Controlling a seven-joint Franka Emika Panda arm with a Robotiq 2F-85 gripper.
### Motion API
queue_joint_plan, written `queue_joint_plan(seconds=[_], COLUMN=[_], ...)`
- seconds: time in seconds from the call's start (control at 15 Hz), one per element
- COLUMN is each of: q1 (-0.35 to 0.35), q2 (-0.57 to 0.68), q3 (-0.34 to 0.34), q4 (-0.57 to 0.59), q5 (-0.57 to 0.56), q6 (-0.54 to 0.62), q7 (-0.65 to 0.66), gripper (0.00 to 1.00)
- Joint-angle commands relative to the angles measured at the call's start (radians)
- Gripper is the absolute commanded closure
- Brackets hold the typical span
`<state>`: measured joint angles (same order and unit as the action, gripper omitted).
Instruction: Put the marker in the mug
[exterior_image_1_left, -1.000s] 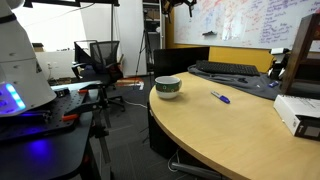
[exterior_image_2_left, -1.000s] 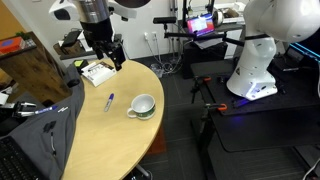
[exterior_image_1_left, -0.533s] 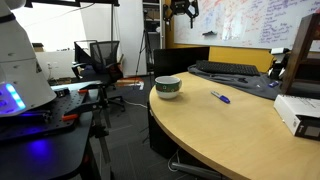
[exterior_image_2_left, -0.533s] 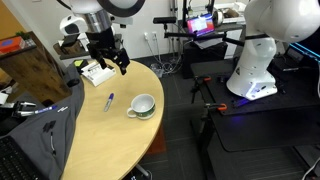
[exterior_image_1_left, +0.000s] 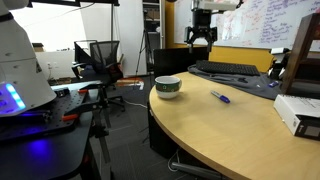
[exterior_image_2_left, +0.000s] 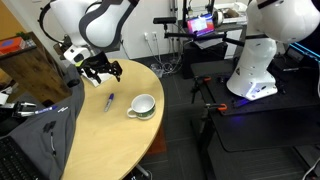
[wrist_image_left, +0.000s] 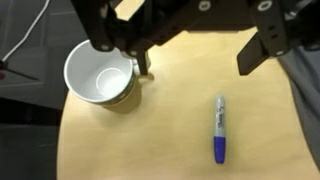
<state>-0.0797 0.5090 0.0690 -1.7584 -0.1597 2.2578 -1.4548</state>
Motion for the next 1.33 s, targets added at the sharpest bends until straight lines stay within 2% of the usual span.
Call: queue_joint_plan(seconds=[0.0, 0.6, 1.07, 1.27], q1=[-0.016, -0.082, -0.125, -0.129], q2=[0.152, 0.443, 0.567, 0.603], q3=[0.016, 0.077, 0.084, 0.090], q4=[0.159, 0.435, 0.537, 0.573], q5=[-0.030, 0.053, 0.081, 0.085], q6=[0.024, 0.019, 0.005, 0.001], q7=[-0.101, -0.144, -0.165, -0.165], gripper=[0.00, 0.00, 0.00, 0.04])
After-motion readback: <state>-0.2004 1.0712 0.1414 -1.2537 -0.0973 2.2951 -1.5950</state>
